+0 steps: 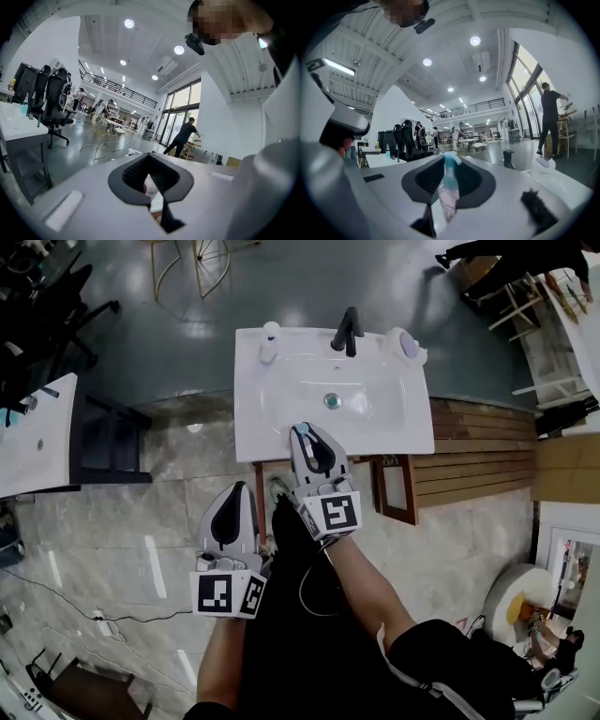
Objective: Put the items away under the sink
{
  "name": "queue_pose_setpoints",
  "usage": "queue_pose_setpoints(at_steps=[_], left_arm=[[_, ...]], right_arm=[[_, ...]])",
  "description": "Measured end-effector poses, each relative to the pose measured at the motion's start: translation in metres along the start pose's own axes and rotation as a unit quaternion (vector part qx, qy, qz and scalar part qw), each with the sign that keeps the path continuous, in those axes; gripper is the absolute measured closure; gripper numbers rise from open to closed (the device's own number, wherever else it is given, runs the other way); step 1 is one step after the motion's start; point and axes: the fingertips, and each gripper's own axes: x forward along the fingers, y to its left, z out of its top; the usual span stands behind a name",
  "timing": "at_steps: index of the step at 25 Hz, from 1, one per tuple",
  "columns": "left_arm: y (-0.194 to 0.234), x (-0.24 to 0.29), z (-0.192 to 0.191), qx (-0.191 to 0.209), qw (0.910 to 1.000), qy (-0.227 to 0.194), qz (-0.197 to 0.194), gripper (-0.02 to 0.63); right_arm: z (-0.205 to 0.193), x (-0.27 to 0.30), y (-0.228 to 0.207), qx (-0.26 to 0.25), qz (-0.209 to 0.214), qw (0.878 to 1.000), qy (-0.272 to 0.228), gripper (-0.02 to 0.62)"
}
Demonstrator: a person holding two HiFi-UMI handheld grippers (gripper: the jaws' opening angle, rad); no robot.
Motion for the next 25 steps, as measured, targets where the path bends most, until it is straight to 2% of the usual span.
queue_pose_setpoints(at_steps=[11,19,25], left_arm=[[-0.043,-0.023,-0.006,0.004,0.9987,0.006,-0.05,0.6],[-0.076,-0.015,-0.022,0.008,0.9952,0.026,-0.094,0.6],[-0.099,-0.007,-0.036,0.015,0.993,0.043,-0.109,0.6]], right_arm=[[0.01,-0.067,-0.016,0.003,-0.048,0.999,-0.006,0.514],[0.009,-0.111,-0.04,0.019,-0.081,0.997,-0.001,0.514],[0.008,-0.139,-0.06,0.032,-0.094,0.995,-0.004,0.514]])
